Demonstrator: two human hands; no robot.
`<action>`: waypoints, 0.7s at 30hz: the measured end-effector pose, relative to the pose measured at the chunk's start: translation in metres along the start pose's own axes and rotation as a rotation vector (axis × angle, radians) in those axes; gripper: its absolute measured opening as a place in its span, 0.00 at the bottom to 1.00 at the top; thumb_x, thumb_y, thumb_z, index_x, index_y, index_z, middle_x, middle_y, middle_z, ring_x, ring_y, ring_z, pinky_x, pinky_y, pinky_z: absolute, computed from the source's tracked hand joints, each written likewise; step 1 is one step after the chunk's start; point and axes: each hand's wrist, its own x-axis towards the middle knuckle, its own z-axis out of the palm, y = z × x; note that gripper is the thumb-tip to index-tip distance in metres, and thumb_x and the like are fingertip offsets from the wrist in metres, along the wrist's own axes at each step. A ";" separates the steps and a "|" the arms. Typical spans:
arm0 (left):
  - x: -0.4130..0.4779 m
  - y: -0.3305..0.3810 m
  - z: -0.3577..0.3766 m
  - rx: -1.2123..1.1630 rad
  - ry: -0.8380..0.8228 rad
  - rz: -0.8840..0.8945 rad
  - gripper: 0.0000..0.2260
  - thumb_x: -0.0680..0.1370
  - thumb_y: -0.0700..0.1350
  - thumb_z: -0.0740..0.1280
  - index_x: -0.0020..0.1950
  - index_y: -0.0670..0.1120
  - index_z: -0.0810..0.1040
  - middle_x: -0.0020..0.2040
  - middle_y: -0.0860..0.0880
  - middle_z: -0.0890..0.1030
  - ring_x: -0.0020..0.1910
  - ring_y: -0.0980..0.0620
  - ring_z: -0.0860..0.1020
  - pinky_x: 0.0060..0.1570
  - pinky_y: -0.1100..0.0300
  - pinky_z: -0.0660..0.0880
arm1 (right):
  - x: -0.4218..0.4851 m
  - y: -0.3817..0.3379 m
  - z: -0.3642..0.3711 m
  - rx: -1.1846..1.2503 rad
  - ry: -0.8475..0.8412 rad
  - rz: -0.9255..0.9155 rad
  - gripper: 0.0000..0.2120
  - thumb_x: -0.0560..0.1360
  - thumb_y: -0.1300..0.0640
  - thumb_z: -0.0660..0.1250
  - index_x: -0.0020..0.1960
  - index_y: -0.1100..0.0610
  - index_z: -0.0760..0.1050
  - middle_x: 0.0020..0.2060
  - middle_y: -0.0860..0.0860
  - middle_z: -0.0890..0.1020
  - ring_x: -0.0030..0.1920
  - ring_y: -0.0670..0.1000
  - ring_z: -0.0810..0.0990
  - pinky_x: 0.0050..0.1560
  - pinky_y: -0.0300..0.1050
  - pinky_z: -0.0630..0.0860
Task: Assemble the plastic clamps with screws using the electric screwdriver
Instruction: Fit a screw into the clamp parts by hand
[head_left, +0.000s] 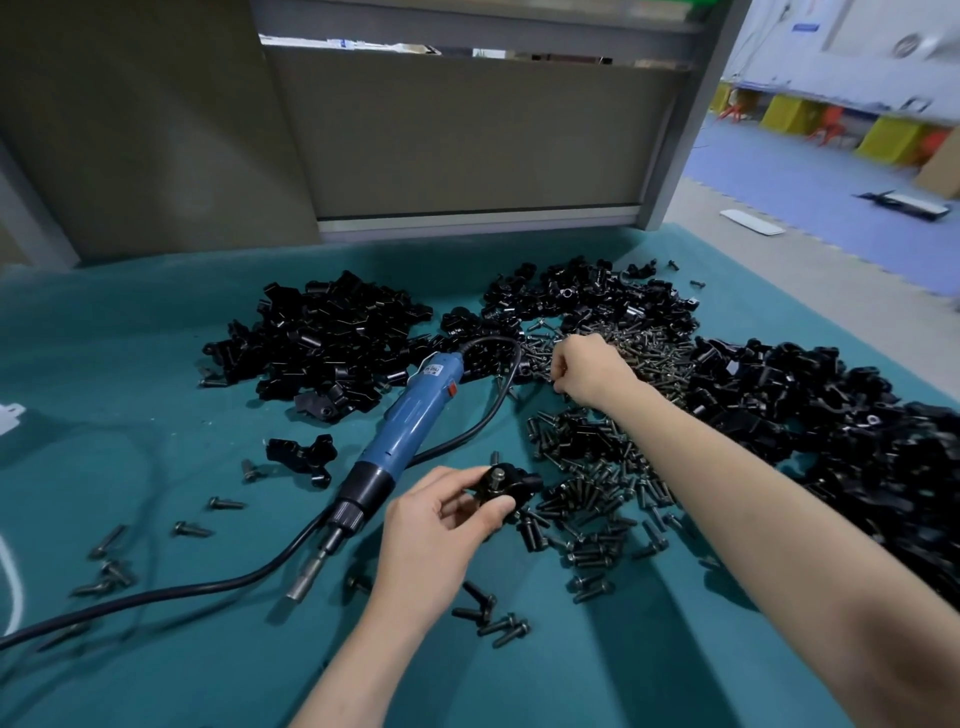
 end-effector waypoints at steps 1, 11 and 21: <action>0.000 0.000 0.000 -0.004 -0.002 0.002 0.12 0.71 0.39 0.75 0.47 0.56 0.84 0.45 0.56 0.83 0.44 0.56 0.82 0.48 0.66 0.77 | -0.001 0.000 -0.001 0.012 -0.006 -0.017 0.06 0.76 0.69 0.66 0.48 0.60 0.79 0.50 0.58 0.82 0.49 0.58 0.80 0.53 0.54 0.79; 0.004 -0.007 -0.001 -0.034 0.020 0.007 0.11 0.70 0.39 0.75 0.46 0.55 0.84 0.45 0.54 0.84 0.44 0.51 0.83 0.49 0.60 0.80 | -0.103 -0.015 0.003 0.849 -0.055 -0.248 0.09 0.74 0.64 0.71 0.43 0.51 0.82 0.34 0.47 0.84 0.32 0.42 0.80 0.35 0.32 0.75; 0.005 -0.008 -0.001 -0.009 0.014 0.019 0.12 0.70 0.42 0.76 0.45 0.60 0.85 0.45 0.54 0.83 0.45 0.50 0.83 0.50 0.60 0.79 | -0.125 -0.020 0.027 0.814 0.242 -0.297 0.10 0.73 0.66 0.72 0.44 0.51 0.82 0.38 0.42 0.80 0.40 0.48 0.81 0.45 0.38 0.79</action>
